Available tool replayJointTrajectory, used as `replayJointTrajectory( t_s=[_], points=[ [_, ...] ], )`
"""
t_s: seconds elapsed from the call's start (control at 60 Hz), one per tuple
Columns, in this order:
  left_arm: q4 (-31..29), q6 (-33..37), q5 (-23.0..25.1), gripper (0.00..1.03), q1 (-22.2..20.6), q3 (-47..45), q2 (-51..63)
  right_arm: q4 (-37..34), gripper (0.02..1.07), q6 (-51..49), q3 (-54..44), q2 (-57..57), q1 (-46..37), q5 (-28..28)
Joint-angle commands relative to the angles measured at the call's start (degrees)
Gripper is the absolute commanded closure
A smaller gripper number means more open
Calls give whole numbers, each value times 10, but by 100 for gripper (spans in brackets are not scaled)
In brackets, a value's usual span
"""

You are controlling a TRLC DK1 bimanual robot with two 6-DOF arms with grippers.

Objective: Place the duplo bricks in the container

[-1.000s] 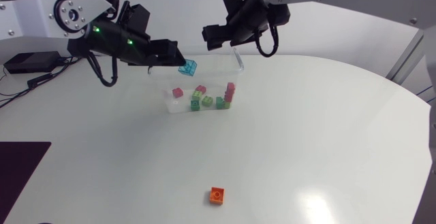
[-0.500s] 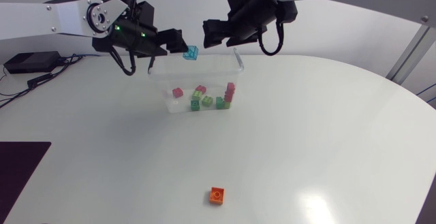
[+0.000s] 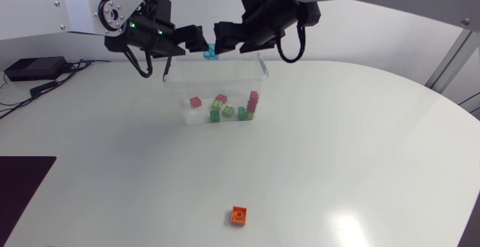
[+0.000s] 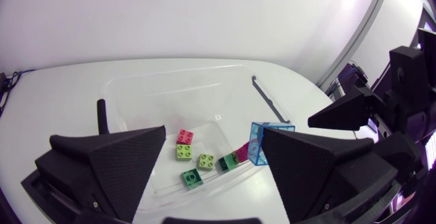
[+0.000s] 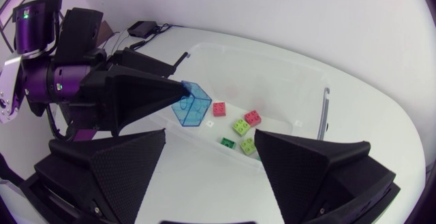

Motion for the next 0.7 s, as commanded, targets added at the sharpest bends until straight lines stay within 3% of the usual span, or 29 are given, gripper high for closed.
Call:
replayJointTrajectory(
  t_s=[0.0, 0.317, 0.683],
  points=[
    [0, -21, 0, 9, -3, 13, 13, 6, 12, 15, 19, 17, 8, -3],
    [-3, -29, 2, 9, -7, 6, -1, 5, 12, 14, 47, 49, 12, 3],
    [-6, -31, 7, 9, -7, -6, -36, 16, 12, -3, 77, 88, 13, 74]
  ],
)
